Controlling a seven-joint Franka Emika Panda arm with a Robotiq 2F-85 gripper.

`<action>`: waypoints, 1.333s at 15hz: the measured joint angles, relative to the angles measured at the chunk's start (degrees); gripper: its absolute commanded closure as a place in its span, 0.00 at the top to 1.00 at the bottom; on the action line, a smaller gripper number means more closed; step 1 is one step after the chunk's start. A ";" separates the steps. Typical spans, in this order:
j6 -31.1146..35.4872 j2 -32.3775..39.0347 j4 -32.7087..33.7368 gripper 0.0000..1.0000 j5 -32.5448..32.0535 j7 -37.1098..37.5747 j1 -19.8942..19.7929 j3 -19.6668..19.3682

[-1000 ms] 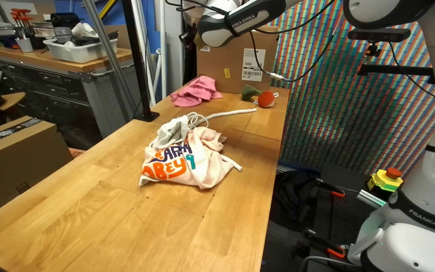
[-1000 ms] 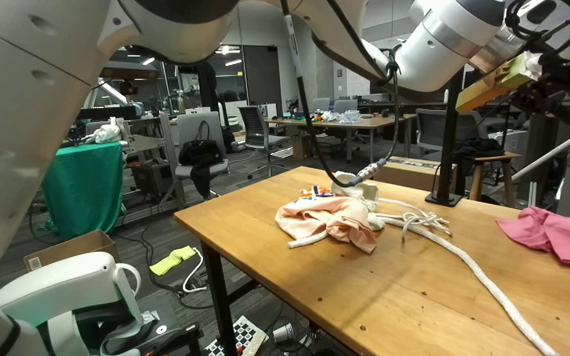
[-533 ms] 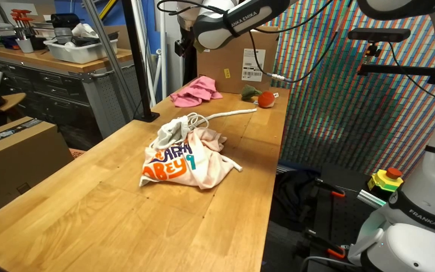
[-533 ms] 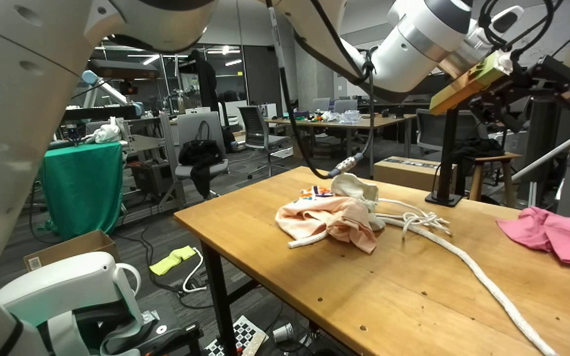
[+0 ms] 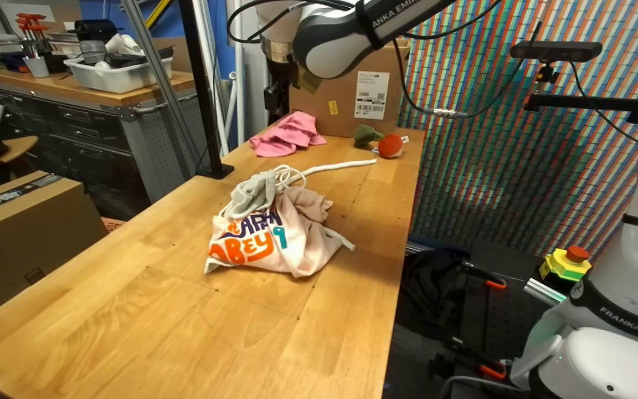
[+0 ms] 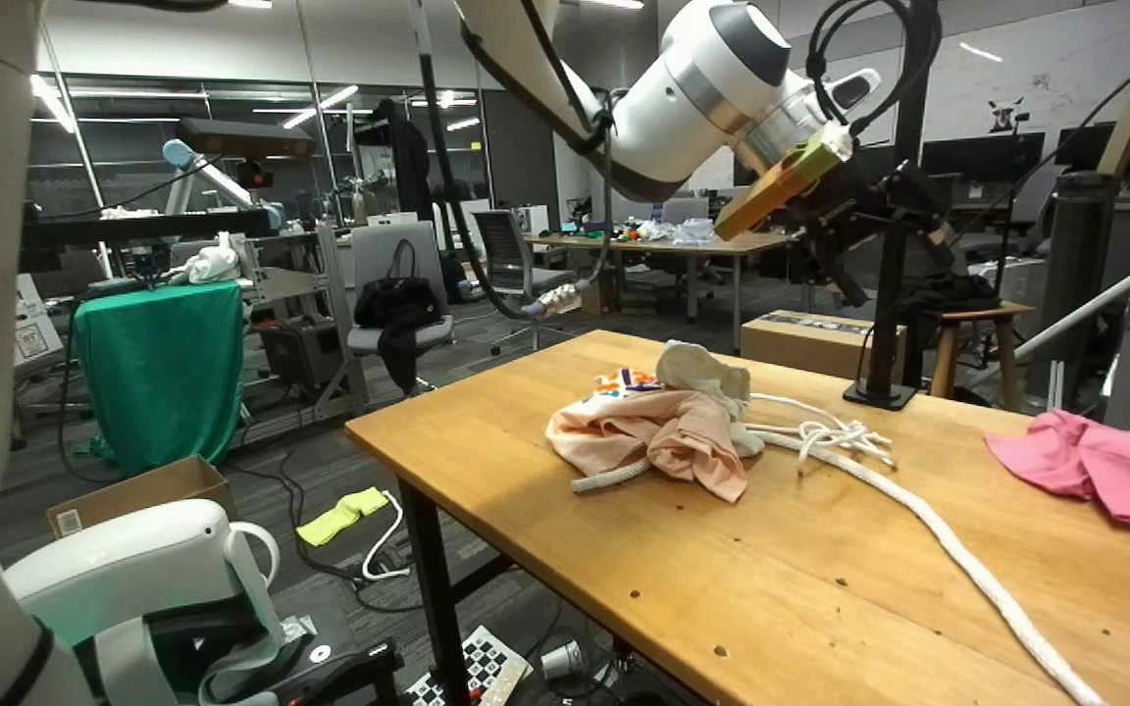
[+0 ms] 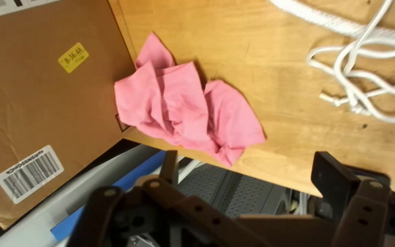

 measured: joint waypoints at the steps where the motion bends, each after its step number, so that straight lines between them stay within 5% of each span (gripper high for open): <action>1: -1.08 -1.78 -2.59 1.00 0.00 -0.14 0.16 0.94; 8: -6.05 -10.25 -15.58 1.00 3.31 -7.28 -0.07 6.04; 16: -7.88 -13.76 -22.27 1.00 20.85 -31.77 -0.42 10.08; 20: -7.15 -14.07 -23.99 1.00 27.06 -35.38 -0.39 12.11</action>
